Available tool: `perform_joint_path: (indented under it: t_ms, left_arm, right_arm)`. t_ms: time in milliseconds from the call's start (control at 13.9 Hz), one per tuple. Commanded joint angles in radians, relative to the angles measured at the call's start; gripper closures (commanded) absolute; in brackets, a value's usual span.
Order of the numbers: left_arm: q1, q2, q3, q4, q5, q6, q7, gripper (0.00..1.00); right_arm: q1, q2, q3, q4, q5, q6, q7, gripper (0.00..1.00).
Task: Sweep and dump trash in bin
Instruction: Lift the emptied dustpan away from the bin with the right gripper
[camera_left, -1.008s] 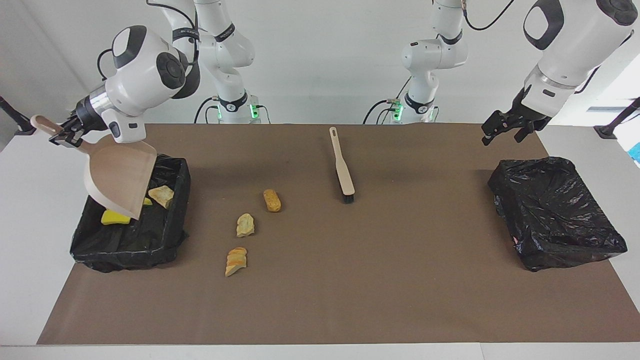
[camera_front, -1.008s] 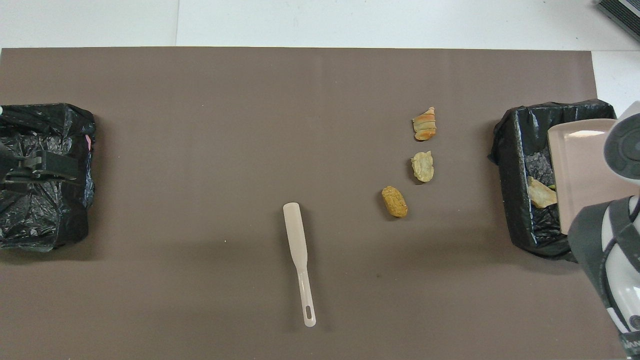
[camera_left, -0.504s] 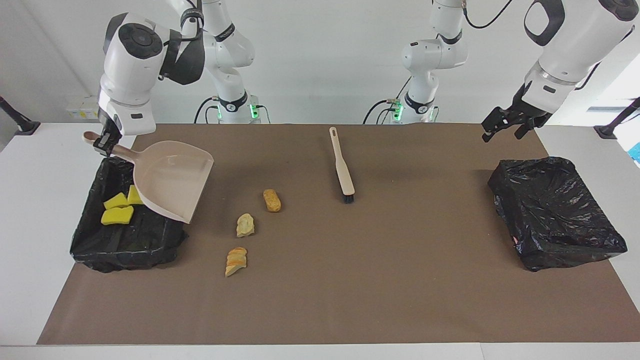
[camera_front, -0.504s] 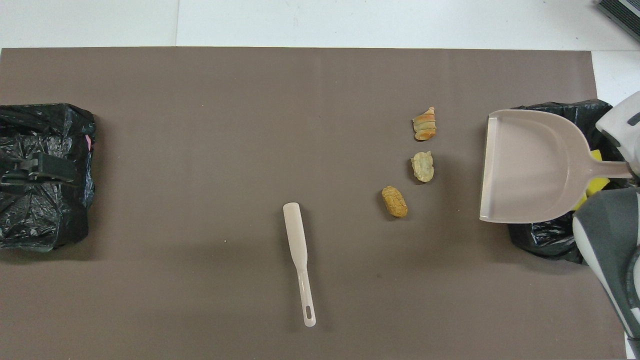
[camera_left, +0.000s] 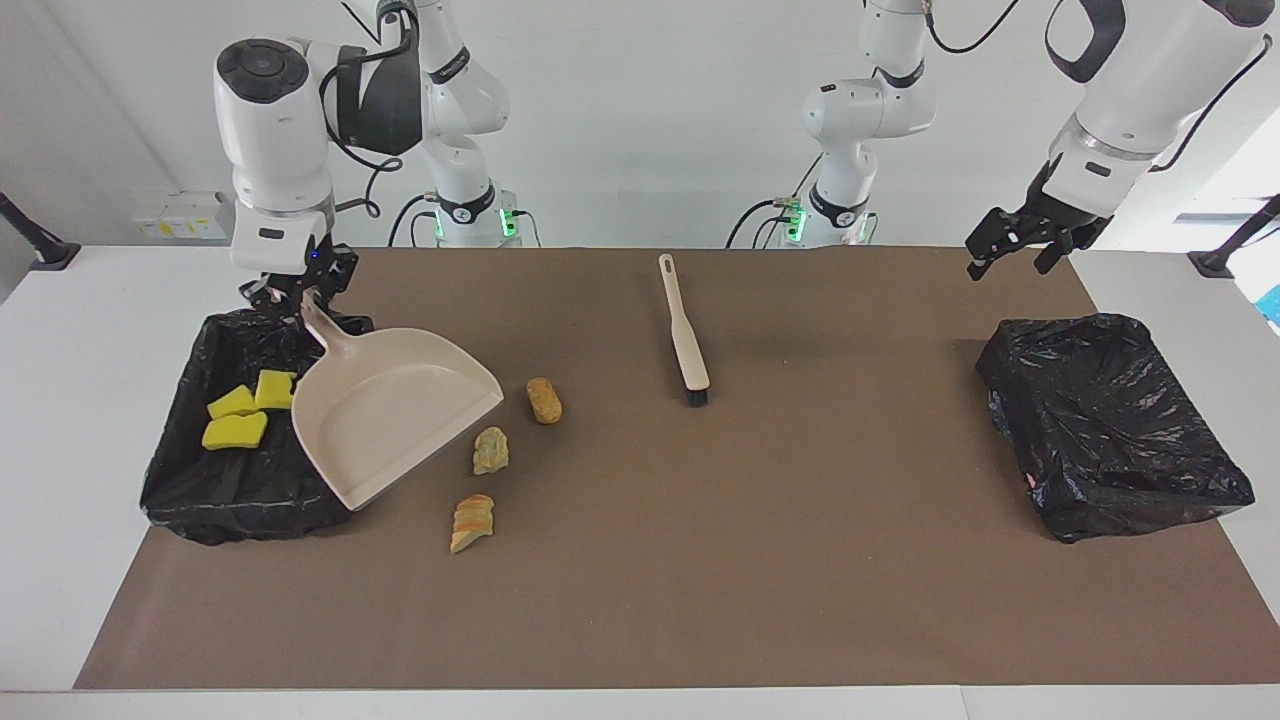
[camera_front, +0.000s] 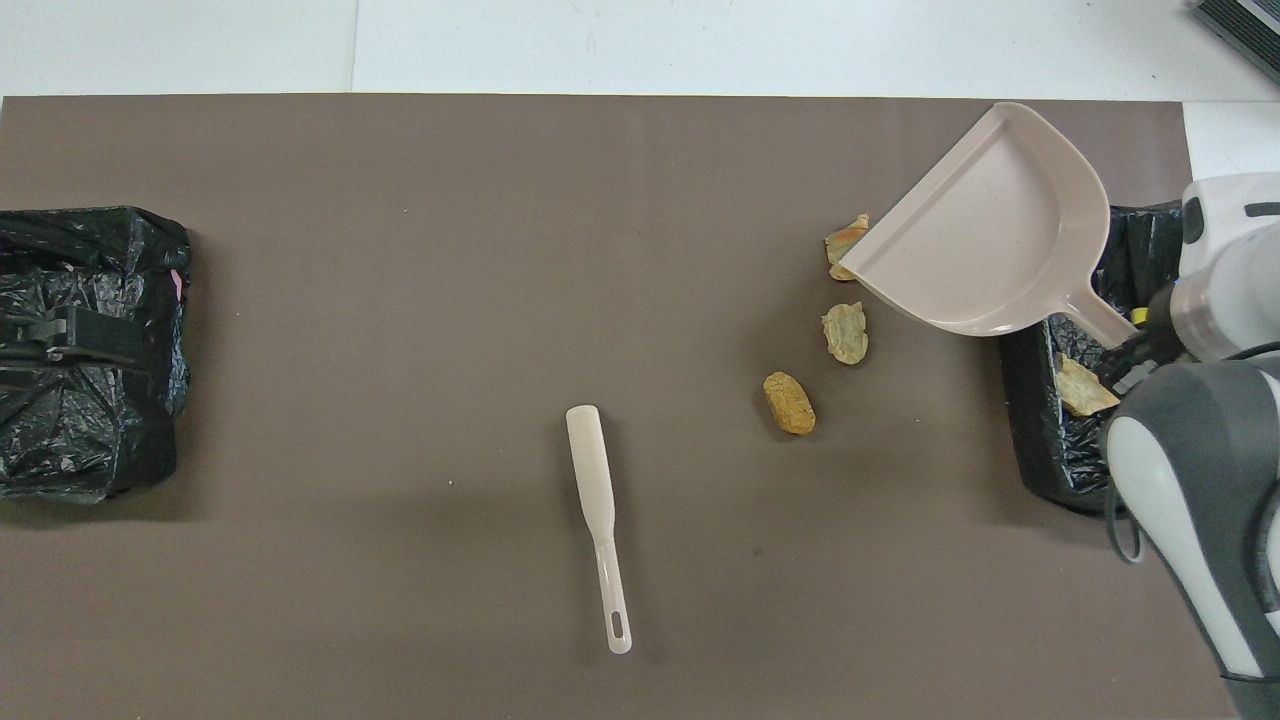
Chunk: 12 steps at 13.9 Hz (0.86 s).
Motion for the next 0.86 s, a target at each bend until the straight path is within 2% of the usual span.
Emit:
perform_joint_path:
  t_ms: [0, 144, 504, 792]
  left_arm:
    - [-0.006, -0.028, 0.003, 0.004, 0.019, -0.012, 0.010, 0.00]
    - [0.005, -0.037, 0.008, -0.002, 0.016, -0.003, 0.011, 0.00]
    - [0.008, -0.037, 0.015, 0.000, 0.016, -0.010, -0.003, 0.00]
    - [0.008, -0.039, 0.015, 0.000, 0.016, -0.016, 0.000, 0.00]
  right_arm:
    - [0.090, 0.049, 0.000, 0.011, 0.093, -0.015, 0.287, 1.00]
    - [0.170, 0.105, 0.000, 0.043, 0.125, -0.012, 0.485, 1.00]
    - [0.331, 0.242, 0.000, 0.134, 0.239, 0.022, 0.769, 1.00]
    - [0.464, 0.462, 0.001, 0.379, 0.245, 0.030, 1.017, 1.00]
